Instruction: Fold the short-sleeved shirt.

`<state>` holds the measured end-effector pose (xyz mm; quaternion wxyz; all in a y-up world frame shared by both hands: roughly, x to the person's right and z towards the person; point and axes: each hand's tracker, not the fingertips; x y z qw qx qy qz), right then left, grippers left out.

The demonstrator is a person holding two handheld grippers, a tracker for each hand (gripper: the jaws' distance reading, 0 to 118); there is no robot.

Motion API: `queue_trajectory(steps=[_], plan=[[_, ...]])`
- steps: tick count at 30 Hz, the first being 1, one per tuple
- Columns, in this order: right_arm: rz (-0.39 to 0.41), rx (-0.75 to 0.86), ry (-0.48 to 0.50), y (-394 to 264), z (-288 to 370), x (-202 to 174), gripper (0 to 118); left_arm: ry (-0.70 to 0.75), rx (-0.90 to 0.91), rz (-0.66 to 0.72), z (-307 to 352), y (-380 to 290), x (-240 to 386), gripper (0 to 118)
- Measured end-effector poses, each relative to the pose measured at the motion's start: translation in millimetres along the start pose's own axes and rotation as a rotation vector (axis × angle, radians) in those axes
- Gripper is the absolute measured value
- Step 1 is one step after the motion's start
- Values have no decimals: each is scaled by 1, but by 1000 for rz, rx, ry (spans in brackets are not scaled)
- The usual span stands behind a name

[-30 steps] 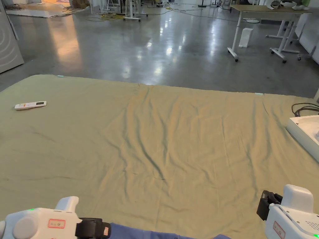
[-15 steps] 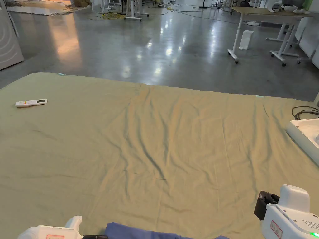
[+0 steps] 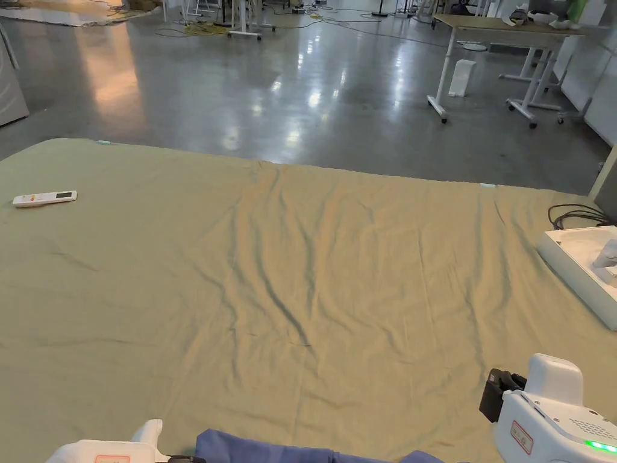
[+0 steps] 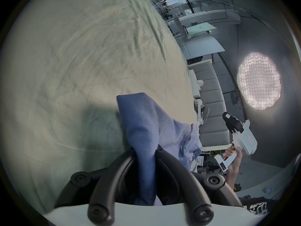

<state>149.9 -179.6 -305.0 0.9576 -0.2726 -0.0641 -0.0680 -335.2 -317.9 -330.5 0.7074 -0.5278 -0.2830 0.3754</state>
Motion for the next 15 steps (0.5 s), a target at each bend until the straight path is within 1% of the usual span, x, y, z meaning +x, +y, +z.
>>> queue_trajectory(steps=[4,7,10,15], plan=[[9,4,-4,3,2,1,0,-21,17,-27,24,3,17,10],[9,8,-4,5,2,2,0,20,41,-93,49,9,33,10],[12,9,-1,6,3,1,0,62,71,-61,81,18,42,10],[17,11,12,7,1,-3,0,320,121,-133,115,15,79,10]])
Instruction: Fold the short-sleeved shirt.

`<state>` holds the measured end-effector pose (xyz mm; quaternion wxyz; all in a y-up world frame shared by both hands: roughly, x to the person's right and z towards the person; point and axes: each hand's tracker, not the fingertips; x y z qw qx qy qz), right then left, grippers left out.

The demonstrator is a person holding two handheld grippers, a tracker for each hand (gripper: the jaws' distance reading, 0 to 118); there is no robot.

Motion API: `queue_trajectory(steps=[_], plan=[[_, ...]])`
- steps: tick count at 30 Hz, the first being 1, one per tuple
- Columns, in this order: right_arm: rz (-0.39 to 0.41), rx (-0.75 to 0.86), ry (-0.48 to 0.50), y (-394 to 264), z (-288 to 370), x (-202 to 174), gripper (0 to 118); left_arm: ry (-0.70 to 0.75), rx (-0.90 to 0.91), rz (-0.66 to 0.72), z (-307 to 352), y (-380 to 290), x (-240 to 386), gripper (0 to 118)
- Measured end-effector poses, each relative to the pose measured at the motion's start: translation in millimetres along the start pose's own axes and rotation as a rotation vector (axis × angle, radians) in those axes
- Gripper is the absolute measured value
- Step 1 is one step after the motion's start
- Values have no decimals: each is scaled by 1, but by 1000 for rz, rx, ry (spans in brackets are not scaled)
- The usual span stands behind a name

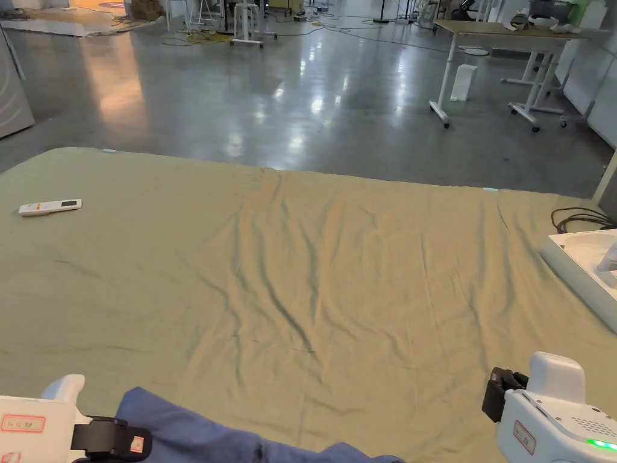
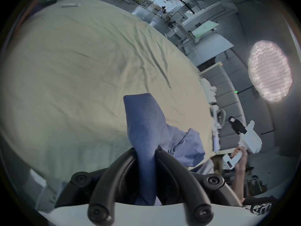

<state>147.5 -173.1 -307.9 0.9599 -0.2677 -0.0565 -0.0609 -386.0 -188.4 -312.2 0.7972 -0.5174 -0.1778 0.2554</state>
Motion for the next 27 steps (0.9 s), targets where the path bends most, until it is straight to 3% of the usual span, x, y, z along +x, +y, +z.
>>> queue_trajectory(steps=[4,13,19,27], plan=[[0,-3,11,-1,-3,-3,0,115,-12,-14,11,-2,27,10],[5,9,31,3,-1,-9,0,64,-38,-62,3,-16,110,10],[3,10,36,4,-1,-7,0,41,-91,-143,-33,-17,153,10],[-21,13,16,1,3,11,0,55,-176,-134,-124,-39,207,10]])
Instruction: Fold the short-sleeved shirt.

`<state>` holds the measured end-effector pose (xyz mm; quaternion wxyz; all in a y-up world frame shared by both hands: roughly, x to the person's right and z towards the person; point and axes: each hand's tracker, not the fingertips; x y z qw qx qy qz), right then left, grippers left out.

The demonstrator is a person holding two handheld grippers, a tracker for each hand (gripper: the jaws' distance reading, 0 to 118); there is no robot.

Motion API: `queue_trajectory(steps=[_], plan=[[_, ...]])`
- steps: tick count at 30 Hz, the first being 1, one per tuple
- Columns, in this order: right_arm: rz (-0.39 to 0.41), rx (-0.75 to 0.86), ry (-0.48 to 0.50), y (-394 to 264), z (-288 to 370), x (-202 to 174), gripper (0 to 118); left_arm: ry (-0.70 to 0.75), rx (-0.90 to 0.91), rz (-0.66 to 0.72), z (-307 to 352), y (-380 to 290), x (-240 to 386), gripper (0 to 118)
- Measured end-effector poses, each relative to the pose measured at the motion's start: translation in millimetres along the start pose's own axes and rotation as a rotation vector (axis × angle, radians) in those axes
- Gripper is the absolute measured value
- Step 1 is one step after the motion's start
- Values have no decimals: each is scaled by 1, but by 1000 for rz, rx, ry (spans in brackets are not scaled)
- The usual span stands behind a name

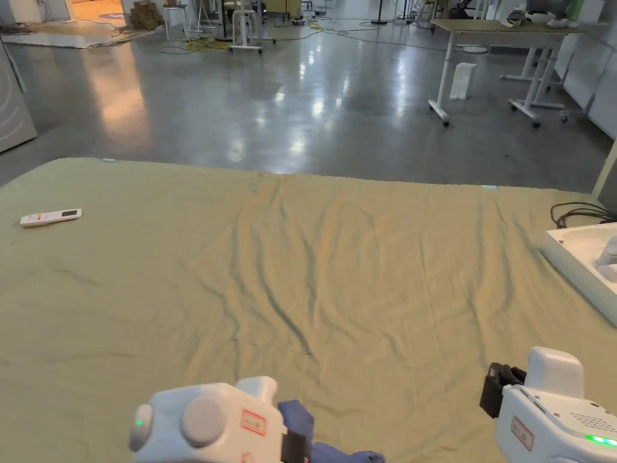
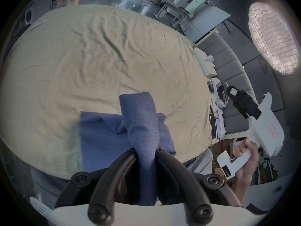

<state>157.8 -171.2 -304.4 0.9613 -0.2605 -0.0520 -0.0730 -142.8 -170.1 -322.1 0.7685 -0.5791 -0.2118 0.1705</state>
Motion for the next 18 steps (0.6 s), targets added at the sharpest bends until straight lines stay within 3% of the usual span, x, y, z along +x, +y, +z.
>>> queue_trajectory(steps=[6,9,11,12,14,18], plan=[[-18,-11,-26,-3,2,15,0,78,-64,-39,-83,-3,27,10],[-28,-14,-40,-4,3,23,0,79,-95,5,-103,-2,24,13],[-33,-13,-48,-4,4,27,0,23,-95,35,-98,-2,20,27],[-35,-11,-52,-4,5,29,0,-26,-91,34,-93,-1,18,45],[-36,-11,-58,-5,6,30,0,-96,-101,50,-82,2,17,66],[-44,-18,-60,-6,5,30,0,-122,-58,12,-60,5,20,70]])
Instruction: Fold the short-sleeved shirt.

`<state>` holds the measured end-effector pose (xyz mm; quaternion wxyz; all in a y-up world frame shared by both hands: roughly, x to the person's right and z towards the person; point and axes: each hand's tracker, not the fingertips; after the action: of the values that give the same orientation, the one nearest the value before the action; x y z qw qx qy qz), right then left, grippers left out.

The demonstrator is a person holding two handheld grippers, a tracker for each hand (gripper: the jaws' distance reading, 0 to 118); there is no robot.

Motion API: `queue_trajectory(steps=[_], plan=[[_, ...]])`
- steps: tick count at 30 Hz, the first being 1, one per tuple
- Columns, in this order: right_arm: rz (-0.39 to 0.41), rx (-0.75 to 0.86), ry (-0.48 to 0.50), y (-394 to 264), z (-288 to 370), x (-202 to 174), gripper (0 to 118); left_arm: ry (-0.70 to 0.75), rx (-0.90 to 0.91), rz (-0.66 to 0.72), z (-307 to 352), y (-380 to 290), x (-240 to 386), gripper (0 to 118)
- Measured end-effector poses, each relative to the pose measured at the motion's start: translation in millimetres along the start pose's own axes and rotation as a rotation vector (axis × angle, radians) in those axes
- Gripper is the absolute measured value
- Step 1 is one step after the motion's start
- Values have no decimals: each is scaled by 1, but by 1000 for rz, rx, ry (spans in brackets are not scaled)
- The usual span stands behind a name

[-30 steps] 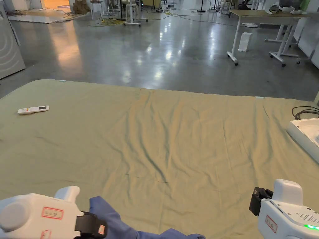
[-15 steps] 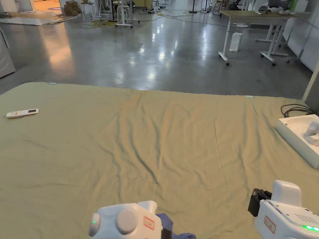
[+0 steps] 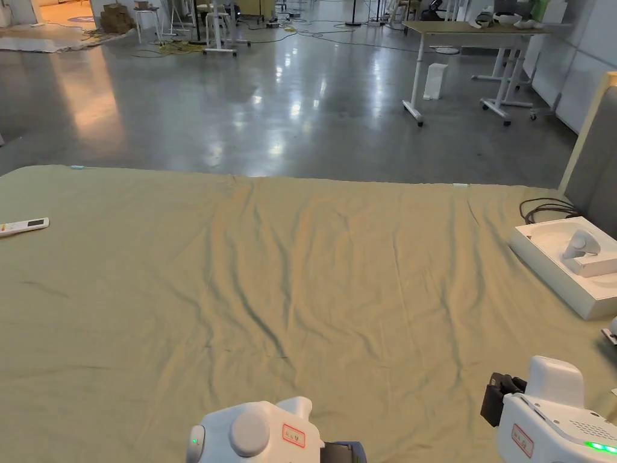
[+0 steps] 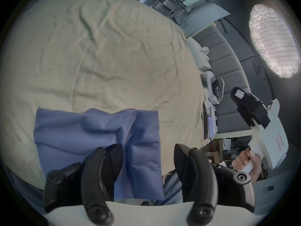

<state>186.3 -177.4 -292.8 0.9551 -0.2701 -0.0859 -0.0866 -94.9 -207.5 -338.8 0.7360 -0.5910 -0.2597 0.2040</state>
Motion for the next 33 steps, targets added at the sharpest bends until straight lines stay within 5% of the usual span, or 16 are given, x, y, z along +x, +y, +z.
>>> queue_trajectory(steps=[2,4,8,16,23,28,33], plan=[[-4,-3,3,-1,0,-1,0,-2,1,-6,3,0,2,65],[-6,-5,7,-2,-1,-1,0,-4,16,-32,1,-4,1,39],[-3,-9,12,-4,-1,-3,0,47,-19,-78,-27,-12,4,13],[-2,-13,3,-5,0,0,0,120,-76,-150,-79,-39,9,10],[-2,-11,10,-3,1,-2,0,74,-19,-150,-58,-35,7,10],[12,28,24,6,8,-8,0,31,186,-253,6,-27,20,10],[43,122,34,22,16,-20,0,201,534,-424,69,-17,34,8]])
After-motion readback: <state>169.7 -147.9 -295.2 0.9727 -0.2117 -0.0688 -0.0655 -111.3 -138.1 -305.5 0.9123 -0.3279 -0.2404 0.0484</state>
